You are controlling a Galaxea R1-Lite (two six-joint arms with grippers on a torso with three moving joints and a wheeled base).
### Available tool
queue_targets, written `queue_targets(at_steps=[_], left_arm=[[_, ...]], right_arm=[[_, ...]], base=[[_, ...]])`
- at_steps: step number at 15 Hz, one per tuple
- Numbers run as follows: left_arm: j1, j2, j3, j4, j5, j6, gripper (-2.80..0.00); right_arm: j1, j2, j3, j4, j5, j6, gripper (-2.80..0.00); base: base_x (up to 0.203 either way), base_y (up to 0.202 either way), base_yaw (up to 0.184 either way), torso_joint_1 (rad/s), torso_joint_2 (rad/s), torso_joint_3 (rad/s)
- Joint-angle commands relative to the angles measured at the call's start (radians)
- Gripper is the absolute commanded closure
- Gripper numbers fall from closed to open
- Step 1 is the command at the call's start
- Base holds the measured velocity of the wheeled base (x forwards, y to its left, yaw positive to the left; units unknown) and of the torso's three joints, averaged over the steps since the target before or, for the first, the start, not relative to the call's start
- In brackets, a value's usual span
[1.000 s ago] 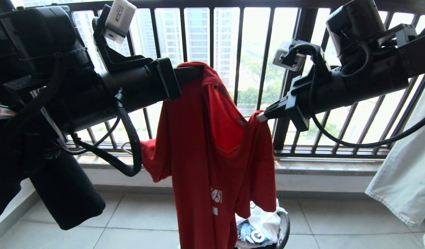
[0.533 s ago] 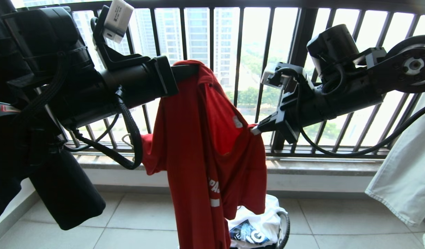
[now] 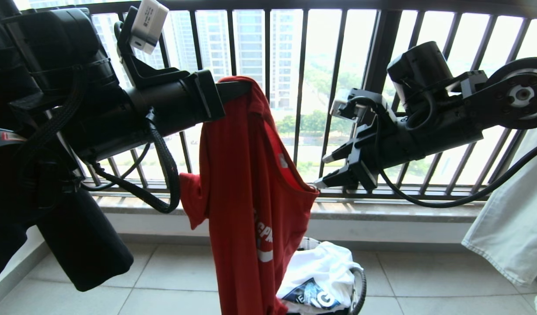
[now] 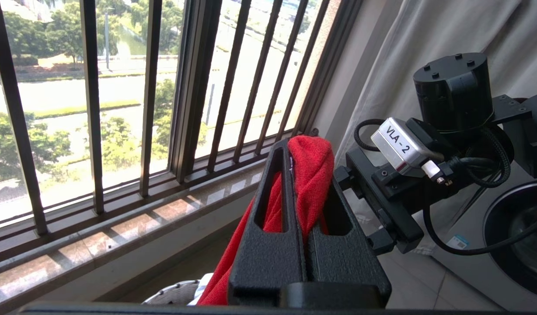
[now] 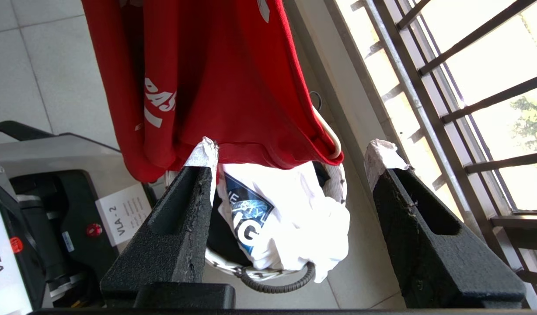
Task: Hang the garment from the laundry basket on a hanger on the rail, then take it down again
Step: Hang the clothes on the clothes rack
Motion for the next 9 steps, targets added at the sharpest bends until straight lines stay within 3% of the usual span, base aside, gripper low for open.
queue_targets(at_steps=[1, 8, 9], left_arm=[[0.0, -0.002, 0.0, -0.004, -0.002, -0.003, 0.0], [0.0, -0.006, 0.001, -0.004, -0.002, -0.001, 0.0], [0.0, -0.006, 0.001, -0.004, -0.002, -0.001, 0.0]], right_arm=[[-0.003, -0.009, 0.007, 0.003, 0.002, 0.0, -2.8], [-0.034, -0.013, 0.084, -0.05, 0.002, 0.043, -2.8], [-0.038, -0.018, 0.096, -0.07, 0.002, 0.044, 0.0]], base=[[0.0, 0.0, 0.0, 0.0, 0.0, 0.0], [0.0, 0.0, 0.0, 0.0, 0.0, 0.0], [0.0, 0.0, 0.0, 0.0, 0.0, 0.0]])
